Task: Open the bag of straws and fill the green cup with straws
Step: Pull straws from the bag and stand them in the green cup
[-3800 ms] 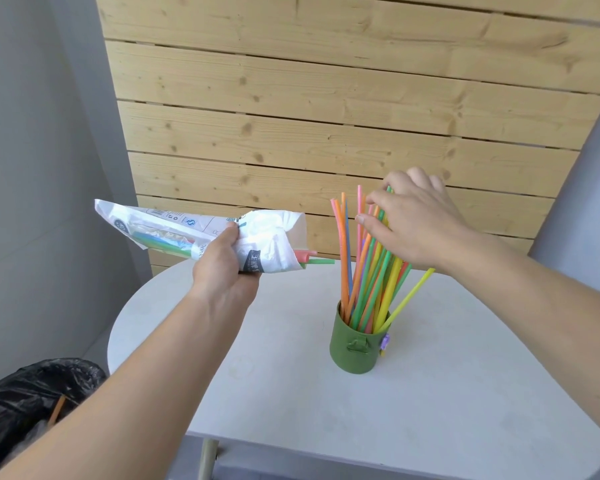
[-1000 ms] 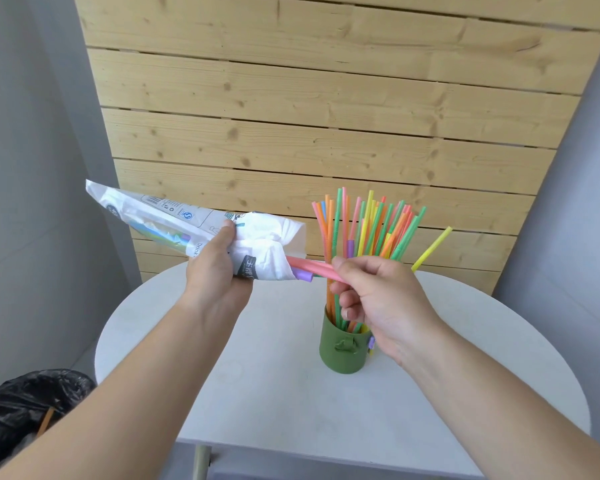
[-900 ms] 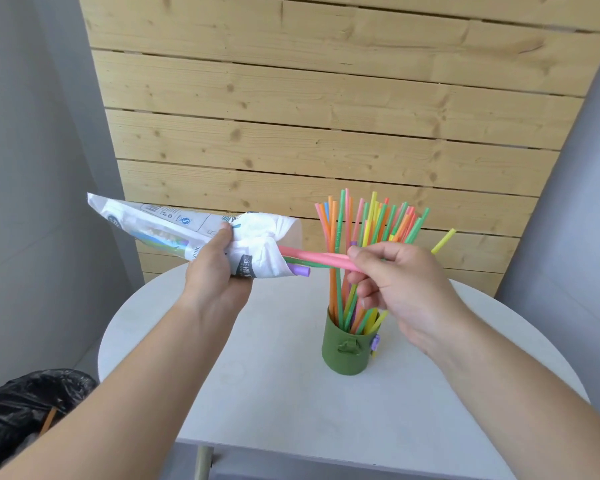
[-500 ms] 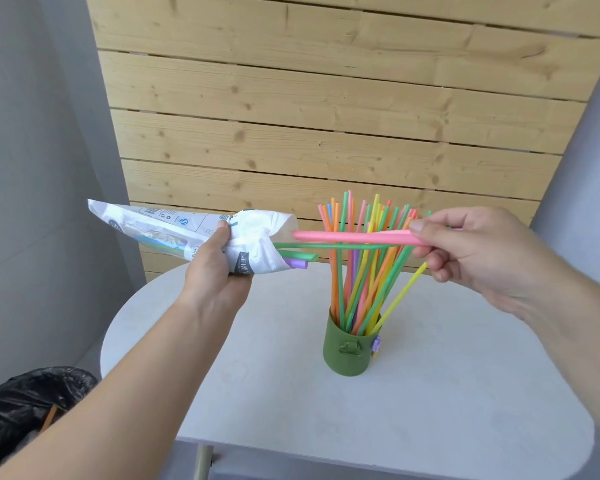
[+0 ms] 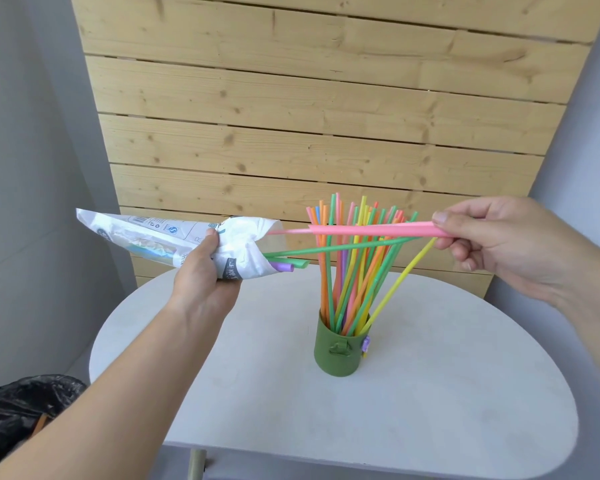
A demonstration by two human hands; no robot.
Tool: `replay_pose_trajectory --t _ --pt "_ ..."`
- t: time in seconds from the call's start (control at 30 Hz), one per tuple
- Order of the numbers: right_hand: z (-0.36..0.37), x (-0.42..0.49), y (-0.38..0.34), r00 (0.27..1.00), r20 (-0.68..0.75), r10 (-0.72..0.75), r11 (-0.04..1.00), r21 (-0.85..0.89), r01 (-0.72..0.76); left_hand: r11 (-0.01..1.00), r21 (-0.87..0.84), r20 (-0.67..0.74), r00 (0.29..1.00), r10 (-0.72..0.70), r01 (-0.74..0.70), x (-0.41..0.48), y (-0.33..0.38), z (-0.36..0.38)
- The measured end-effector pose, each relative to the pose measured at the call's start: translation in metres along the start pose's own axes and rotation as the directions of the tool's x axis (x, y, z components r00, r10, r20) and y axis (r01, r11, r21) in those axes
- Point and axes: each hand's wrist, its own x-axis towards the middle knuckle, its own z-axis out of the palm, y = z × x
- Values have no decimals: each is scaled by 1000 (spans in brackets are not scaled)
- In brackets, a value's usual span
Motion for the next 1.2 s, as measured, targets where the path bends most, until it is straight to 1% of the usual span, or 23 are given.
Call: replay_pose_trajectory --t 0.17,0.33,0.47,0.6,0.67,0.77,0.87,1.2 --pt "-23 5 -7 1000 -8 -10 998 -56 10 1000 -24 -2 1000 -9 9 1 1 0" --pt "-43 9 -10 999 46 7 997 -80 -3 1000 -19 -27 1000 -12 11 -3 1 2" --pt "-58 10 -10 997 66 30 987 -161 -19 1000 8 -49 999 -13 13 -4 3 2" --pt "-57 13 -19 997 58 57 957 -287 -38 999 26 -43 999 -22 23 -5 1 2" --pt "-51 15 -25 996 62 71 928 -370 -44 999 33 -41 999 -24 25 -7 -2 3" --pt "-46 22 -31 995 98 34 866 -499 20 999 42 -24 999 -32 33 -8 -5 3" --pt "-39 25 -38 990 141 18 806 -588 69 998 43 -18 999 -41 42 -7 -7 3" --pt "-8 39 -54 969 240 -57 616 -755 223 999 28 -5 999 -43 43 -9 -7 6"
